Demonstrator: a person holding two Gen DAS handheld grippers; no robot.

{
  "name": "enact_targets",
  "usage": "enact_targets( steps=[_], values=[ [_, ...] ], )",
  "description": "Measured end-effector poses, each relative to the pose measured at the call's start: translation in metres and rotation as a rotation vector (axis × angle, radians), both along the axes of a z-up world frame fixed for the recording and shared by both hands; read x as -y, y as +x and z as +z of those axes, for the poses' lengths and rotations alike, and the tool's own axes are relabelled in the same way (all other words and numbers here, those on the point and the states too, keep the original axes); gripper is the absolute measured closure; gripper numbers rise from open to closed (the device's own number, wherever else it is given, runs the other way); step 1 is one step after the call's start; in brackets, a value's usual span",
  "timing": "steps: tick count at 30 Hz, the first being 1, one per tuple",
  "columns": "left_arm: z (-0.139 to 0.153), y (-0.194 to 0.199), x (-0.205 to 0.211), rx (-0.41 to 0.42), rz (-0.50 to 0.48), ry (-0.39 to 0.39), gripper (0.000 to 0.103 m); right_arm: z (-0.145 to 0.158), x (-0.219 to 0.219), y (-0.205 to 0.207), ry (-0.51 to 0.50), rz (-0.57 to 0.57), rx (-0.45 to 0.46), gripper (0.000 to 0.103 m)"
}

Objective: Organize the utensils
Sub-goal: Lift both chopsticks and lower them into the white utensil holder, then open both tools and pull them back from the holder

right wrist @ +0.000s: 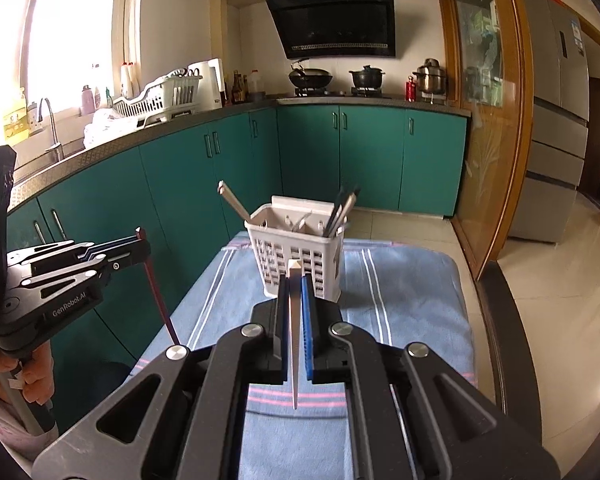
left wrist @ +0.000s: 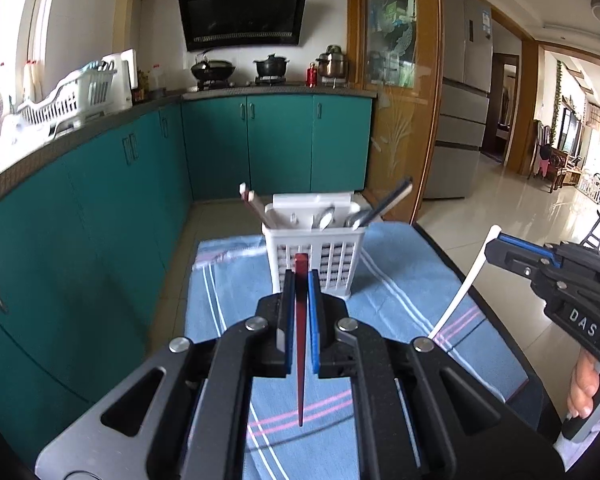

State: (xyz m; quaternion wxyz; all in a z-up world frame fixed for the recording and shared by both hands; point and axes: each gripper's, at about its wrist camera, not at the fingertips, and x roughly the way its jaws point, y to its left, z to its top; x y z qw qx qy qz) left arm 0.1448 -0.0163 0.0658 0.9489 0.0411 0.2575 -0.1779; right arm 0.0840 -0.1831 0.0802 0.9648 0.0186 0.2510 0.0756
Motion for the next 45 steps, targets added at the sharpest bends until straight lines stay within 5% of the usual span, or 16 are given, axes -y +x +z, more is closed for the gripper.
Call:
enact_targets(
  steps=[11,18,26,45],
  values=[
    [0.119,0.069,0.001,0.129,0.001,-0.088,0.097,0.105,0.006,0.072,0.076,0.045,0.094,0.096],
    [0.167,0.117,0.015,0.217,0.068,-0.128,0.097,0.160,0.009,0.122,0.016,-0.086,0.200,0.096],
    [0.113,0.171,0.048,0.190,0.093,-0.097,0.097,0.105,0.008,0.186,0.009,-0.119,0.100,0.096],
    [0.046,0.213,0.058,0.090,0.178,-0.024,0.096,0.035,0.010,0.221,0.007,-0.145,0.015,0.096]
  ],
)
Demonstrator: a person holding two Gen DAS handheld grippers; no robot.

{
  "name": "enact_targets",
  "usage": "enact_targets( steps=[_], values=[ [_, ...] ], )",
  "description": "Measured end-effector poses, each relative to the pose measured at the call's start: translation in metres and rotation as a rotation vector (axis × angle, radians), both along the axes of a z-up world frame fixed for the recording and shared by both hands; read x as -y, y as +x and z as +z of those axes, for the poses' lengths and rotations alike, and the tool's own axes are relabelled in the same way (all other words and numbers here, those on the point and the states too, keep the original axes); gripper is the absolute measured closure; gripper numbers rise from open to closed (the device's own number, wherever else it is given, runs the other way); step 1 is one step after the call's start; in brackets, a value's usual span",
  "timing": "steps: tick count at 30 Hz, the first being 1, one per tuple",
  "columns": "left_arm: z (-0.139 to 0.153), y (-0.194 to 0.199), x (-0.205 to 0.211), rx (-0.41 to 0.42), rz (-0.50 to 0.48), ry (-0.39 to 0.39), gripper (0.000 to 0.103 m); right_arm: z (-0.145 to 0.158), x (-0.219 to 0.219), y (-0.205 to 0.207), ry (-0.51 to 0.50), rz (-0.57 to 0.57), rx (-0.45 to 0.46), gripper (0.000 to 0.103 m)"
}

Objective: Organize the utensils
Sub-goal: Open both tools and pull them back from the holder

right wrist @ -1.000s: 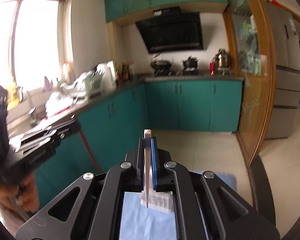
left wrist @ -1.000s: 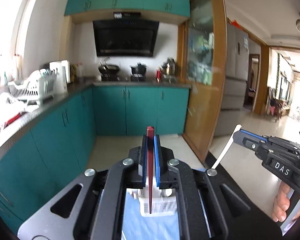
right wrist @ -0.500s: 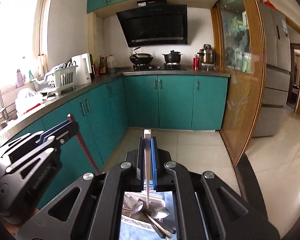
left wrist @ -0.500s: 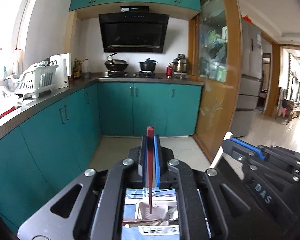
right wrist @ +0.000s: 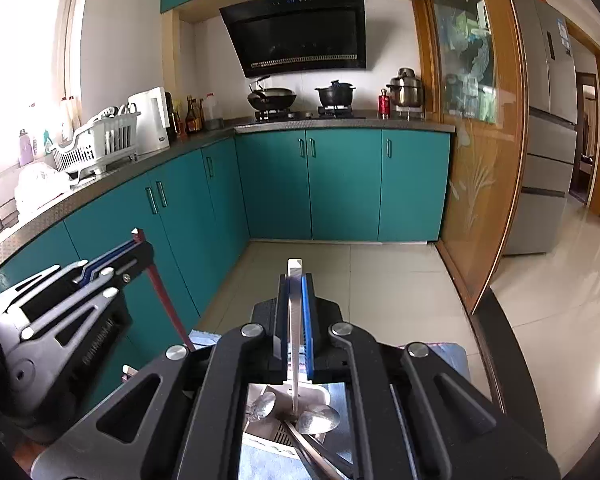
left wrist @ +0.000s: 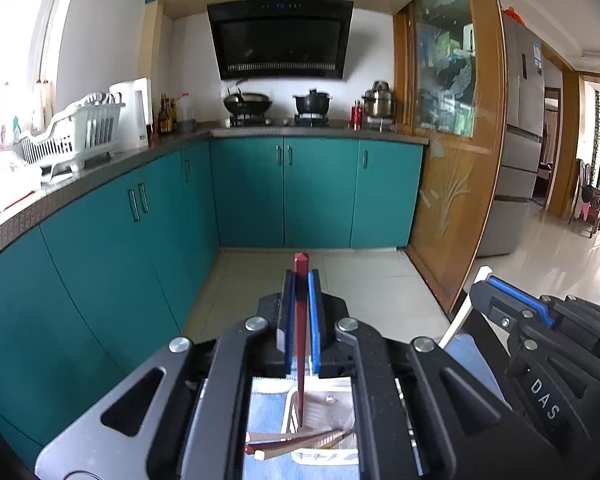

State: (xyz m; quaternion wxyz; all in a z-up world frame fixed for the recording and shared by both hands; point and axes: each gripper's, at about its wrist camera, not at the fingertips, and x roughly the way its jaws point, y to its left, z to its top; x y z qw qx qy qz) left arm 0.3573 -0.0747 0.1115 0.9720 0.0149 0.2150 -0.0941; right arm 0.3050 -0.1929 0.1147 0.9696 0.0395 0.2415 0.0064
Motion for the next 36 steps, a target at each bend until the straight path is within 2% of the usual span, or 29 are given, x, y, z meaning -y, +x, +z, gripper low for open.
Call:
enact_targets(
  steps=[1,3,4,5,6,8,9,11,13,15,17,21,24,27,29,31,33,36],
  values=[
    [-0.002,0.001,-0.002,-0.016,-0.001,-0.003,0.095,-0.001,0.001,0.000,-0.006,-0.001,-0.013,0.096],
    [-0.003,-0.001,-0.007,-0.024,0.002,-0.018,0.085,-0.002,0.003,-0.003,-0.012,-0.017,-0.010,0.084],
    [-0.003,-0.004,-0.011,-0.018,0.004,-0.030,0.078,-0.001,0.004,-0.007,-0.010,-0.022,0.003,0.070],
    [-0.003,-0.006,-0.014,-0.014,0.006,-0.039,0.073,0.001,0.007,-0.013,-0.004,-0.029,0.026,0.061],
    [-0.001,-0.010,-0.018,-0.007,0.008,-0.049,0.071,0.004,0.010,-0.020,0.002,-0.033,0.047,0.060],
    [0.003,-0.023,-0.026,0.015,-0.001,-0.064,0.058,0.014,0.017,-0.040,0.023,-0.030,0.091,0.058],
    [0.006,-0.031,-0.029,0.028,-0.001,-0.069,0.055,0.017,0.020,-0.049,0.029,-0.033,0.109,0.056],
    [0.010,-0.054,-0.041,0.072,-0.003,-0.074,0.042,0.025,0.026,-0.076,0.032,-0.044,0.166,0.039],
    [0.009,-0.083,-0.051,0.099,0.002,-0.076,0.034,0.024,0.030,-0.105,0.025,-0.051,0.204,0.029],
    [0.004,-0.106,-0.060,0.111,-0.002,-0.082,0.029,0.017,0.033,-0.132,0.015,-0.052,0.221,0.019],
    [-0.009,-0.138,-0.071,0.120,0.012,-0.095,0.018,0.002,0.035,-0.162,0.008,-0.065,0.231,0.005],
    [-0.034,-0.187,-0.084,0.106,0.015,-0.113,0.010,-0.036,0.036,-0.215,0.060,-0.065,0.201,0.003],
    [-0.053,-0.225,-0.084,0.108,0.016,-0.069,0.005,-0.061,0.030,-0.255,0.102,-0.091,0.184,0.003],
    [-0.072,-0.256,-0.082,0.094,0.048,-0.026,0.004,-0.083,0.014,-0.280,0.006,-0.176,0.126,0.003],
    [-0.088,-0.274,-0.084,0.044,0.062,-0.049,0.004,-0.101,0.000,-0.295,-0.086,-0.221,0.077,0.003],
    [-0.102,-0.294,-0.086,0.004,0.042,-0.068,0.004,-0.116,-0.013,-0.310,-0.112,-0.229,0.061,0.003],
    [-0.113,-0.312,-0.088,0.009,0.047,-0.061,0.004,-0.127,-0.020,-0.326,-0.093,-0.215,0.064,0.003],
    [-0.121,-0.337,-0.092,0.055,0.060,-0.008,0.004,-0.132,-0.031,-0.340,-0.035,-0.174,0.088,0.003]
  ],
)
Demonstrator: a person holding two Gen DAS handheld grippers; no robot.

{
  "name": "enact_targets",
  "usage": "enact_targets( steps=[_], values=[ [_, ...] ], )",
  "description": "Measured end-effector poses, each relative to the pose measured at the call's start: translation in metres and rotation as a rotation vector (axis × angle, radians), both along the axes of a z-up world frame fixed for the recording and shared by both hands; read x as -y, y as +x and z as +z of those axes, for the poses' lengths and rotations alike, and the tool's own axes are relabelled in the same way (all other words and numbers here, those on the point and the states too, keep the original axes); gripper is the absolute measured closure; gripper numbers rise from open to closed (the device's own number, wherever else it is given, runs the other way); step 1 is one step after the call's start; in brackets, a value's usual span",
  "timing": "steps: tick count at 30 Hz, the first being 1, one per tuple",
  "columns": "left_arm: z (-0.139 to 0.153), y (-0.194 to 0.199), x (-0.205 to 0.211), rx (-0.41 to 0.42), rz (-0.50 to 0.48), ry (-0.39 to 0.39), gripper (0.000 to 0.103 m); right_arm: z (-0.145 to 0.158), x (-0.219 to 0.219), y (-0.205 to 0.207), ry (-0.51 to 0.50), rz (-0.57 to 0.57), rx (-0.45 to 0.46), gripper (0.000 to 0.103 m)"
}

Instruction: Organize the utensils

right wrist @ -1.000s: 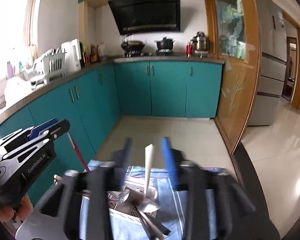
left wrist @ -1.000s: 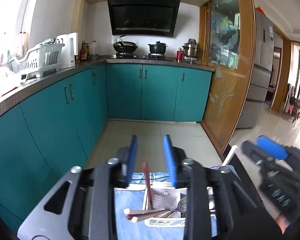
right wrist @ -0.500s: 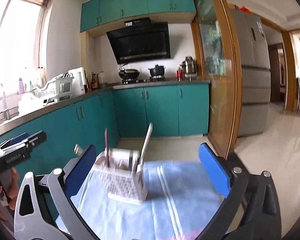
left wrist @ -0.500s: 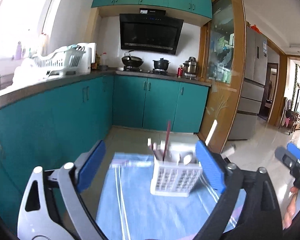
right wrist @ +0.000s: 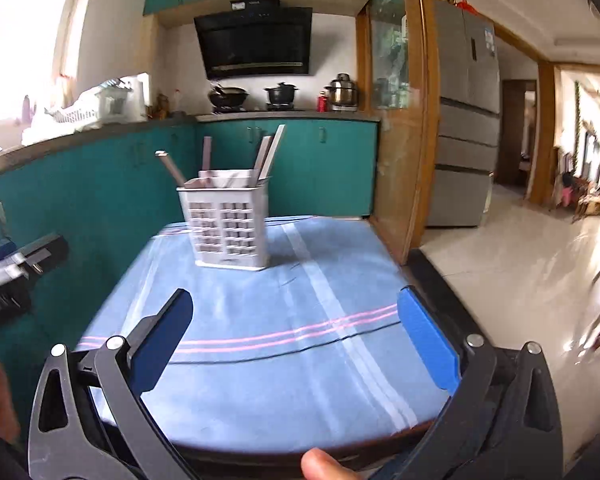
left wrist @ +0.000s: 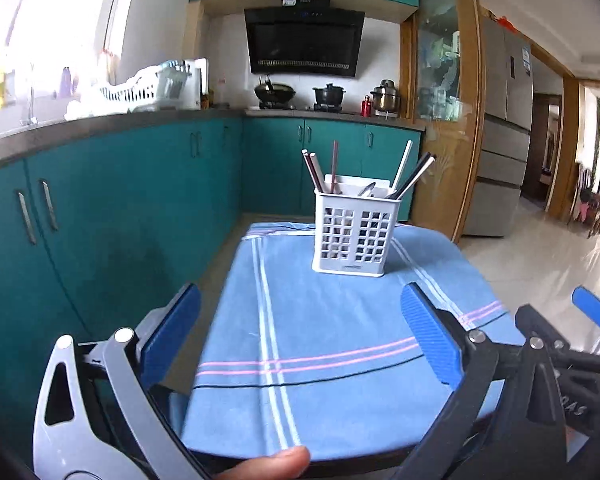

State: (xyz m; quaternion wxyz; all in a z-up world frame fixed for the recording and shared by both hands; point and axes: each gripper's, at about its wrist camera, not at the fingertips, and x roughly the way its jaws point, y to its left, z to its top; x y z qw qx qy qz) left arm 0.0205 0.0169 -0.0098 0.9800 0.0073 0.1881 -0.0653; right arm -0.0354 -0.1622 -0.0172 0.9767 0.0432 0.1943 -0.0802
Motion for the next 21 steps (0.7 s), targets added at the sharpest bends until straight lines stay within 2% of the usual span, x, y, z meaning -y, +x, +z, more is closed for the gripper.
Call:
enact_targets(
  steps=[2,5,11,15,21],
  values=[
    [0.004,-0.009,-0.002,0.035,0.007,0.015,0.004,0.003,-0.007,-0.006,0.005,0.019,0.023,0.003],
    [0.009,-0.022,-0.009,0.070,0.019,-0.012,0.004,0.010,-0.014,-0.014,-0.012,0.015,0.062,0.003],
    [0.012,-0.029,-0.014,0.050,0.010,-0.017,0.004,0.021,-0.014,-0.035,-0.015,-0.023,0.116,0.003],
    [0.016,-0.040,-0.017,0.069,0.015,-0.016,0.004,0.026,-0.014,-0.042,-0.006,-0.042,0.142,0.003],
    [0.017,-0.049,-0.021,0.084,0.020,-0.017,0.004,0.027,-0.022,-0.051,-0.046,-0.052,0.158,0.003]
  ],
)
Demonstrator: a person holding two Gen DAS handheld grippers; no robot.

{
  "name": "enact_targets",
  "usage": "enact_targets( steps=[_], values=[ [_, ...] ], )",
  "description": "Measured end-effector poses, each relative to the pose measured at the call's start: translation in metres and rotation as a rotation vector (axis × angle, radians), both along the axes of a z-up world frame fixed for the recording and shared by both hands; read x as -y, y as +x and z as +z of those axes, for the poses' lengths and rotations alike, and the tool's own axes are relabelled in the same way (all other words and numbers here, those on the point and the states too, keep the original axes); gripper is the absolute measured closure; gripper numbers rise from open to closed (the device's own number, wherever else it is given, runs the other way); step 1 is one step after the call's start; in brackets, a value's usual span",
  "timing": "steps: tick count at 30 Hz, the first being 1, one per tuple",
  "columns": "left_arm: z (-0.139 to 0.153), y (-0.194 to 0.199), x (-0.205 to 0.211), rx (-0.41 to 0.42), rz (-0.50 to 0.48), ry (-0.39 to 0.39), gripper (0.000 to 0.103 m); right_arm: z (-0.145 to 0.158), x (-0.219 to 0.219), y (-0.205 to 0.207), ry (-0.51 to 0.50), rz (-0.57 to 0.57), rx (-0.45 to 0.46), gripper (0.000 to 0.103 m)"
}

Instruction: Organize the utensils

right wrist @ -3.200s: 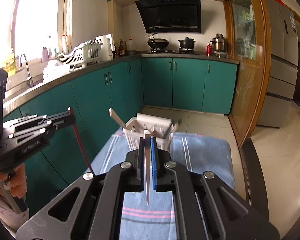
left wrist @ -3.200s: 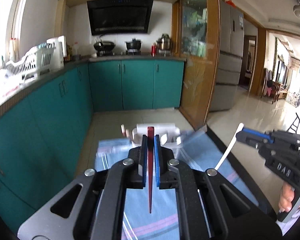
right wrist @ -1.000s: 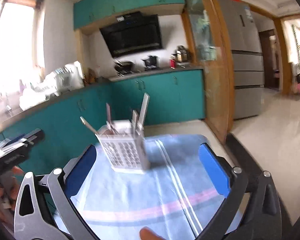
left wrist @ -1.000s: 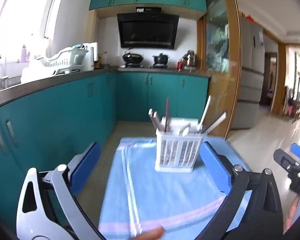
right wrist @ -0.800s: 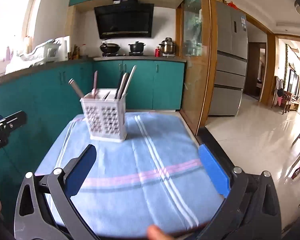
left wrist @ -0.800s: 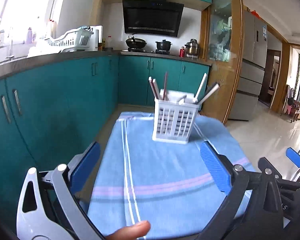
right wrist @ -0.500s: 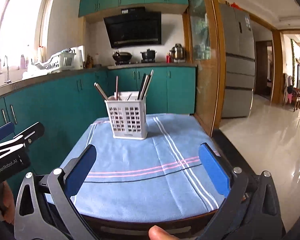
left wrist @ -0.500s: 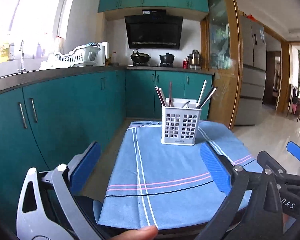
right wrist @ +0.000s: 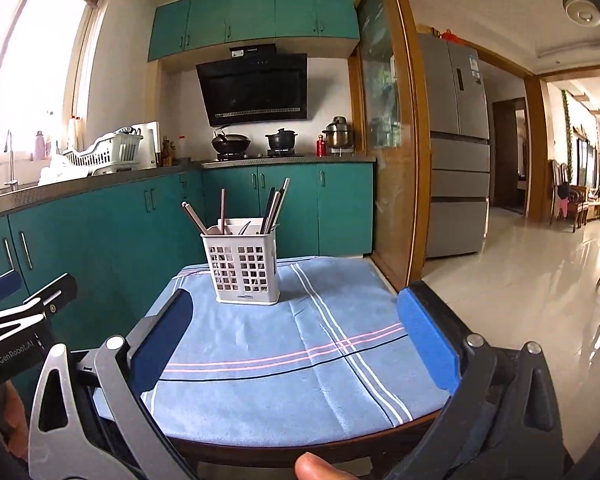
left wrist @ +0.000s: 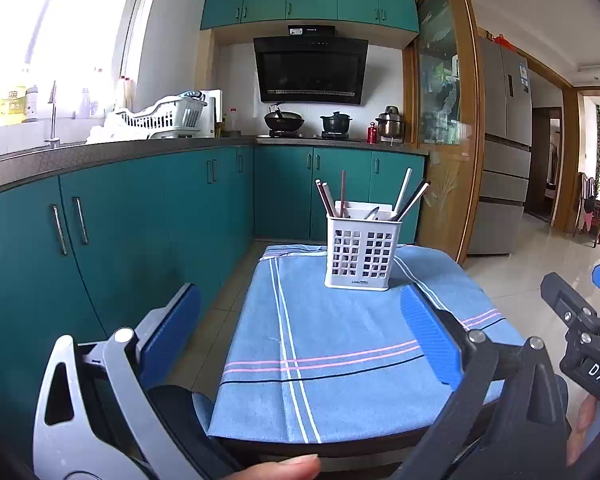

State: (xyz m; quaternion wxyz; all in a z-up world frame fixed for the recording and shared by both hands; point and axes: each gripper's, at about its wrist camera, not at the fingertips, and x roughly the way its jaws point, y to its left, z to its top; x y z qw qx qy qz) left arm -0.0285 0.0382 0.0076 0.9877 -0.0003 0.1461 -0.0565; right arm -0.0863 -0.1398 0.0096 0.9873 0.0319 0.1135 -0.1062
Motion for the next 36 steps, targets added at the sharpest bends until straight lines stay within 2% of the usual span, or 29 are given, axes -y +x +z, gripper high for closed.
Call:
enact_targets(
  steps=[11,36],
  values=[
    [0.0029,-0.0073,0.0046,0.022,-0.014,0.020,0.004,0.0024,-0.0028,-0.0066,-0.011,-0.025,0.023,0.003],
    [-0.0003,-0.0057,0.0052,0.015,-0.015,0.018,0.004,0.0022,-0.0021,-0.0076,-0.006,-0.027,0.020,0.003]
  ],
)
